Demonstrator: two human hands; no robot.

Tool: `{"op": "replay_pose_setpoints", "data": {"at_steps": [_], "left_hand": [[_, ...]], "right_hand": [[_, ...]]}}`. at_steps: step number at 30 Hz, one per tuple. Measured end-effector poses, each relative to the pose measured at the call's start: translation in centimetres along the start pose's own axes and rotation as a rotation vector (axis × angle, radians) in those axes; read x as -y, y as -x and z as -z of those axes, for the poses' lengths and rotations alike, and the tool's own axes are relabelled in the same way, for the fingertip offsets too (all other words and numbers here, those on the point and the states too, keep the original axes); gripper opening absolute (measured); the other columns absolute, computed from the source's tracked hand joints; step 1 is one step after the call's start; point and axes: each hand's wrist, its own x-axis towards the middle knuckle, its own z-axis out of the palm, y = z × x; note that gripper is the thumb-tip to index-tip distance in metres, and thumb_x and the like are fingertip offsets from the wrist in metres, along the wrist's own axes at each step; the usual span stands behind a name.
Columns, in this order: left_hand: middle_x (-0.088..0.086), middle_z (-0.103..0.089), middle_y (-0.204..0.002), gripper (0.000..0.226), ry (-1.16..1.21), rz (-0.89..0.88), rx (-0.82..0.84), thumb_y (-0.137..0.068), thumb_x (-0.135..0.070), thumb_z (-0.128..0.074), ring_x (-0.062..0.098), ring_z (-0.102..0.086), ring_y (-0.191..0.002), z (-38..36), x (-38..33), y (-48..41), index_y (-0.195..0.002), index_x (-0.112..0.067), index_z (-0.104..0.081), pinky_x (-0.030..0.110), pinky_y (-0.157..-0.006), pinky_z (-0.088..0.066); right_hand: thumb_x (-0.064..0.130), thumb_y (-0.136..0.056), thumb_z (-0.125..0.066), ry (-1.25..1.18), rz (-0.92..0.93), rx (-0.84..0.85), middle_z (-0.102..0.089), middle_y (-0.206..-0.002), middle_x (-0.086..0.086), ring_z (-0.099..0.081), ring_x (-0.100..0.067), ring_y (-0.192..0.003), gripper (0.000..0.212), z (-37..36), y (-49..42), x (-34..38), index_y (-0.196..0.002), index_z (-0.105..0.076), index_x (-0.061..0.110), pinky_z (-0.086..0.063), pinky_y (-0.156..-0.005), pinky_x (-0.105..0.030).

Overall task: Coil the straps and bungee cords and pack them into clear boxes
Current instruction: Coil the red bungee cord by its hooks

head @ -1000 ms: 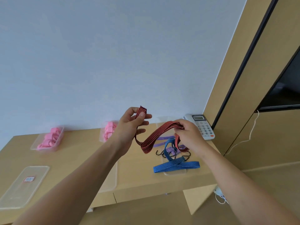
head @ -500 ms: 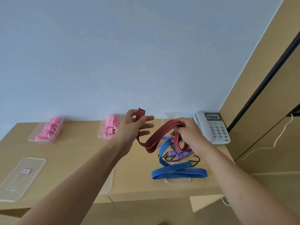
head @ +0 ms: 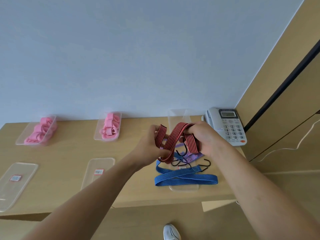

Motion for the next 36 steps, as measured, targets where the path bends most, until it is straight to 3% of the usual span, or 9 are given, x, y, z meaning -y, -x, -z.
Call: {"op": "replay_pose_setpoints", "data": {"at_steps": [6,10,14,20,22,25,28,33,36], "left_hand": [[0.012,-0.072,-0.109,0.050,0.263,0.046,-0.040,-0.087,0.017,-0.065,0.012,-0.072,-0.083,-0.9,-0.3,0.0,-0.128,-0.007,-0.050,0.022,-0.068,-0.056],[0.010,-0.076,-0.119,0.026,0.630,0.060,-0.106,-0.097,-0.005,-0.063,0.030,-0.068,-0.104,0.7,-2.7,0.1,-0.122,-0.003,-0.054,0.047,-0.092,-0.054],[0.003,-0.077,-0.118,0.016,0.701,0.012,-0.104,-0.104,-0.017,-0.055,0.023,-0.071,-0.101,2.9,-6.1,1.9,-0.118,-0.010,-0.056,0.041,-0.089,-0.055],[0.003,-0.077,-0.108,0.018,0.725,-0.147,0.034,-0.105,-0.017,-0.050,0.021,-0.070,-0.078,4.5,-10.7,6.6,-0.118,-0.008,-0.060,0.030,-0.065,-0.059],[0.003,-0.076,-0.100,0.025,0.688,-0.200,0.087,-0.104,-0.024,-0.049,0.019,-0.068,-0.071,4.6,-12.0,8.2,-0.119,-0.008,-0.062,0.028,-0.060,-0.055],[0.006,-0.073,-0.092,0.023,0.616,-0.285,0.129,-0.101,-0.025,-0.052,0.019,-0.064,-0.065,4.8,-13.1,10.5,-0.111,-0.012,-0.067,0.027,-0.056,-0.050],[0.007,-0.069,-0.084,0.017,0.606,-0.348,0.144,-0.103,-0.013,-0.050,0.019,-0.061,-0.062,5.0,-13.4,12.5,-0.105,-0.011,-0.066,0.027,-0.052,-0.046],[0.008,-0.062,-0.075,0.011,0.606,-0.378,0.186,-0.099,-0.006,-0.052,0.017,-0.054,-0.052,5.1,-13.0,15.2,-0.098,-0.008,-0.063,0.026,-0.045,-0.039],[0.011,-0.062,-0.075,0.008,0.564,-0.383,0.225,-0.097,-0.005,-0.056,0.018,-0.054,-0.052,4.9,-12.3,16.6,-0.094,-0.008,-0.063,0.026,-0.045,-0.040]], "right_hand": [[-0.011,-0.094,-0.045,-0.020,0.002,0.076,-0.061,-0.075,-0.015,-0.064,-0.026,-0.057,0.021,1.1,1.5,-0.2,-0.097,-0.064,-0.003,-0.046,-0.043,-0.025],[-0.005,-0.095,-0.051,0.067,-0.006,0.243,-0.062,-0.072,-0.016,-0.065,-0.032,-0.065,0.020,1.6,3.2,-1.2,-0.112,-0.061,-0.007,-0.053,-0.052,-0.034],[-0.001,-0.095,-0.057,0.301,0.032,0.510,-0.068,-0.082,-0.011,-0.066,-0.034,-0.084,0.019,1.0,5.9,-2.4,-0.112,-0.061,-0.005,-0.057,-0.065,-0.036],[0.022,-0.088,-0.072,0.989,0.225,0.914,-0.067,-0.100,0.008,-0.061,-0.004,-0.096,0.036,-1.8,10.2,-1.1,-0.120,-0.065,0.008,-0.048,-0.093,-0.029],[0.015,-0.090,-0.071,1.080,0.223,0.925,-0.063,-0.131,0.012,-0.054,0.007,-0.119,0.053,-2.7,11.5,0.1,-0.140,-0.055,0.017,-0.043,-0.104,-0.020],[0.003,-0.086,-0.074,0.969,0.203,0.947,-0.047,-0.152,0.005,-0.038,0.005,-0.139,0.078,-2.9,13.6,1.8,-0.152,-0.037,0.023,-0.031,-0.119,-0.029],[0.036,-0.064,-0.090,0.702,0.324,0.926,-0.046,-0.153,0.000,-0.036,-0.011,-0.145,0.103,-2.7,15.4,2.7,-0.152,-0.036,0.025,-0.026,-0.121,-0.041],[0.040,-0.086,-0.074,0.076,0.572,0.782,-0.061,-0.118,-0.011,-0.056,-0.037,-0.121,0.061,-4.3,18.2,3.1,-0.131,-0.054,0.006,-0.031,-0.111,-0.068],[0.049,-0.097,-0.055,-0.222,0.546,0.558,-0.059,-0.096,-0.018,-0.060,-0.037,-0.092,0.057,-6.2,19.6,3.3,-0.123,-0.055,-0.002,-0.044,-0.098,-0.065]]}}
